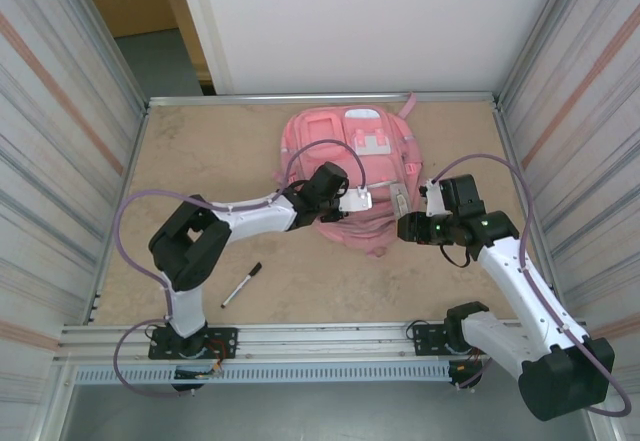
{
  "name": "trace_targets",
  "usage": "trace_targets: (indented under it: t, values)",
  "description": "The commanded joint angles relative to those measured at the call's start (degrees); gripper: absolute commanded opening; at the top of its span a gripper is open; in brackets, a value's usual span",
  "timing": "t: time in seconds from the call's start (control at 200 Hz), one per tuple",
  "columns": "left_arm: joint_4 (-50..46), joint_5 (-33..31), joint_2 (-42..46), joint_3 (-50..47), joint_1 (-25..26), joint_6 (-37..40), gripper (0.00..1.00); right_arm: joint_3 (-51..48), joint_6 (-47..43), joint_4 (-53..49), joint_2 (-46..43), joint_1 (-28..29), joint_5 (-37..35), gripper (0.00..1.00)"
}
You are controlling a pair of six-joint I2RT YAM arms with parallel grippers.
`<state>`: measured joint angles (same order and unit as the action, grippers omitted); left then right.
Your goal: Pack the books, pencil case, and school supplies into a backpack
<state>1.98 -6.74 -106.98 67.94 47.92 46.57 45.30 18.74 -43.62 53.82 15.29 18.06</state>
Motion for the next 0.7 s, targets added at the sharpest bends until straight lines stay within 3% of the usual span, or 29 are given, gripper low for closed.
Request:
trace_targets:
  t: [0.0, 0.2, 0.466, 0.697]
  values:
    - [0.65, -0.13, 1.45, 2.0, -0.85, -0.67, 0.0, -0.3, 1.22, -0.82, -1.23, -0.17, 1.28, 0.36]
    - [-11.98, 3.37, 6.17, 9.39, -1.23, -10.24, 0.0, 0.26, 1.88, -2.5, -0.39, 3.18, 2.94, 0.35]
    - [-17.65, 7.01, 7.34, 17.1, -2.73, -22.67, 0.0, 2.14, 3.25, -2.21, 4.18, 12.11, 2.24, 0.36]
    - [-18.2, 14.68, 9.09, 16.69, -1.52, -27.67, 0.0, 6.47, 10.19, 5.47, 12.89, 11.9, -0.4, 0.38]
